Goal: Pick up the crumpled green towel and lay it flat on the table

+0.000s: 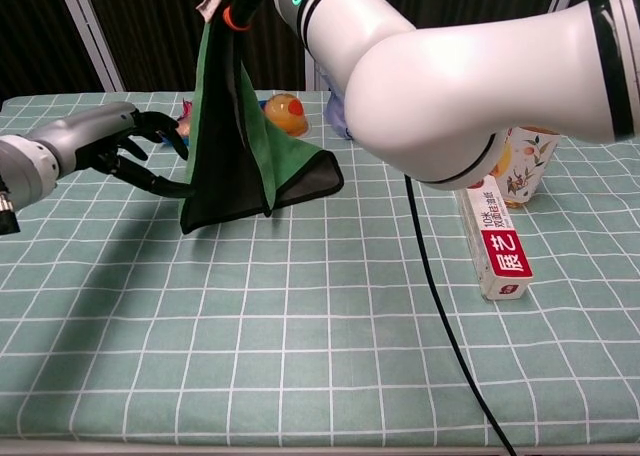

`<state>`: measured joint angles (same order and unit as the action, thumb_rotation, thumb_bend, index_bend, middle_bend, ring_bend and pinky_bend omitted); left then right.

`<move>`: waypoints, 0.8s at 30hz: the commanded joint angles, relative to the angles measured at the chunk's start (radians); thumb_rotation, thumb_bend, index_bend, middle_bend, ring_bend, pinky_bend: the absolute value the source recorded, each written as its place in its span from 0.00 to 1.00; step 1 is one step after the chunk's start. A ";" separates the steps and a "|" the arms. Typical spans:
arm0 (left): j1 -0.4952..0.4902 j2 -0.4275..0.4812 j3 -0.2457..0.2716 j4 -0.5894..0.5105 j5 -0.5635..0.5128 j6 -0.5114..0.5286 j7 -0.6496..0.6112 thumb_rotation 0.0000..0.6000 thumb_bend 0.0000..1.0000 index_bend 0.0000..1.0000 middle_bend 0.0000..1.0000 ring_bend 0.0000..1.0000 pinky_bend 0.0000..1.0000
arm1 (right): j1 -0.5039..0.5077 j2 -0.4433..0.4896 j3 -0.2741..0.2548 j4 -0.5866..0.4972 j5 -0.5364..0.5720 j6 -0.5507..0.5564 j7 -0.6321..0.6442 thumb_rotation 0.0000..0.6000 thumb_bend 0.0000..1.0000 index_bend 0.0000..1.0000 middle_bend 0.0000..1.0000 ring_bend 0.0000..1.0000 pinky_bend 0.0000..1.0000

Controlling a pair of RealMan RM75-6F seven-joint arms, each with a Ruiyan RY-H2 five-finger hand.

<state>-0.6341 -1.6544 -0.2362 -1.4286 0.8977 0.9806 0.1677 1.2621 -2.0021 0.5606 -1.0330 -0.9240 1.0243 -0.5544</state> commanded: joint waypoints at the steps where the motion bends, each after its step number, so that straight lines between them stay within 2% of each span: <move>1: 0.002 -0.030 -0.005 0.043 -0.017 0.007 -0.009 0.81 0.04 0.47 0.17 0.15 0.23 | -0.018 0.018 -0.005 -0.030 0.010 0.000 0.013 1.00 0.59 0.73 0.33 0.17 0.07; 5: 0.007 -0.067 -0.018 0.095 -0.016 0.018 -0.041 0.85 0.09 0.51 0.20 0.16 0.23 | -0.038 0.040 -0.010 -0.069 0.029 -0.005 0.022 1.00 0.59 0.73 0.33 0.17 0.07; 10: 0.018 -0.086 -0.020 0.128 0.002 0.025 -0.068 0.94 0.17 0.60 0.28 0.20 0.25 | -0.069 0.073 -0.034 -0.124 0.027 0.012 0.022 1.00 0.59 0.73 0.33 0.17 0.07; 13: 0.024 -0.083 -0.021 0.124 0.000 0.009 -0.086 0.94 0.19 0.62 0.28 0.20 0.25 | -0.088 0.090 -0.051 -0.154 0.026 0.018 0.024 1.00 0.59 0.73 0.33 0.17 0.07; 16: 0.028 -0.067 -0.020 0.097 -0.002 -0.015 -0.099 0.82 0.20 0.60 0.28 0.20 0.25 | -0.085 0.091 -0.057 -0.149 0.034 0.016 0.010 1.00 0.59 0.73 0.33 0.17 0.07; 20: 0.033 -0.042 -0.012 0.036 0.006 -0.015 -0.081 0.64 0.14 0.52 0.28 0.20 0.25 | -0.059 0.067 -0.044 -0.108 0.052 0.009 0.004 1.00 0.59 0.72 0.33 0.17 0.07; 24: 0.026 -0.042 -0.008 0.007 0.007 0.005 -0.038 0.56 0.11 0.47 0.27 0.20 0.25 | -0.026 0.032 -0.027 -0.056 0.073 0.002 -0.001 1.00 0.59 0.72 0.33 0.17 0.07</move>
<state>-0.6054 -1.6976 -0.2475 -1.4141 0.9031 0.9766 0.1116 1.2197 -1.9533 0.5231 -1.1095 -0.8630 1.0309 -0.5519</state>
